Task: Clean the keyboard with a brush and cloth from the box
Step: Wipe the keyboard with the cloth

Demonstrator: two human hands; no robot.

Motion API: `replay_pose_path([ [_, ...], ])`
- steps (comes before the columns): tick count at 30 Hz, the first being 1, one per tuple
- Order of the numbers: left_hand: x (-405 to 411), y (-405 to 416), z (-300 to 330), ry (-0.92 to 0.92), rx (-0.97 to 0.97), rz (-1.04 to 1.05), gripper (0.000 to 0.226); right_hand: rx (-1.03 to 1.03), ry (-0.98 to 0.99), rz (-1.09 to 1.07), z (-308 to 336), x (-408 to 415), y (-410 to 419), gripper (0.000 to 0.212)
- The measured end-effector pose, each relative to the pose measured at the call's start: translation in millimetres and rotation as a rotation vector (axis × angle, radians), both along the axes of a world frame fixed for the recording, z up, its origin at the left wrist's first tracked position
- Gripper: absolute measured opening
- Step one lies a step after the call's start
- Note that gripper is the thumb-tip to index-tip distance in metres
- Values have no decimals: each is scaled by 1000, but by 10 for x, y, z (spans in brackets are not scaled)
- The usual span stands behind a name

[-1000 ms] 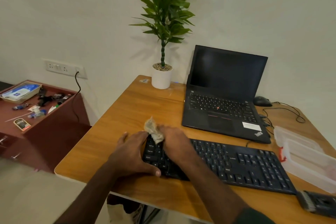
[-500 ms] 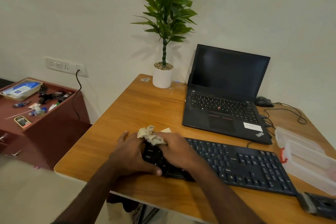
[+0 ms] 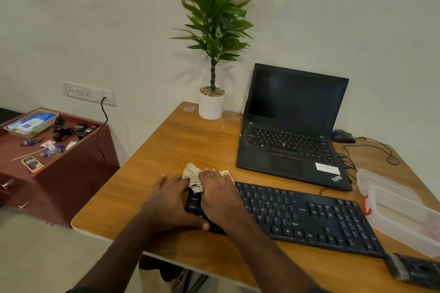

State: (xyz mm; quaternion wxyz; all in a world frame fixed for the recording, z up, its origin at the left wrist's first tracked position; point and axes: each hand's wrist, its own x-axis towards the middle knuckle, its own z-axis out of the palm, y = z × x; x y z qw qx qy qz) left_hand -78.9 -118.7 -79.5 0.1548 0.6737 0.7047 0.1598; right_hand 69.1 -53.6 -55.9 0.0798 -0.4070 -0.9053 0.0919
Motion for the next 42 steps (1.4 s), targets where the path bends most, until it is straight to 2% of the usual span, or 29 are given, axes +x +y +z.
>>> replay_pose_path([
  [2,11,3,15,5,-9,2,131,8,-36,18,10,7,-18,58],
  [8,-3,-1,-2,-13,17,-23,128,-113,15,210,36,293,93,67],
  [18,-16,1,-23,-60,-20,15,139,108,-188,197,227,781,199,63],
  [23,-25,8,-53,-57,-20,19,139,93,-187,199,239,1147,282,66],
  [25,-29,13,-66,-49,-18,19,140,31,-142,163,249,1294,356,55],
  [27,-31,21,-77,-44,-10,18,140,-128,-15,47,314,1428,470,27],
  [29,-32,21,-86,-42,-6,17,140,-234,162,-77,397,1500,599,23],
  [32,-38,25,-94,-41,-2,7,140,-91,309,-173,393,1413,646,22],
  [34,-40,26,-93,-28,-4,1,140,-56,318,-127,349,1253,533,32],
  [35,-39,25,-93,-21,-8,0,140,-64,260,-36,297,1181,468,42],
  [38,-40,24,-81,-12,-20,9,140,-29,-43,190,137,1098,345,81],
  [42,-33,34,-64,-31,-13,15,139,23,-102,186,62,1294,417,89],
])
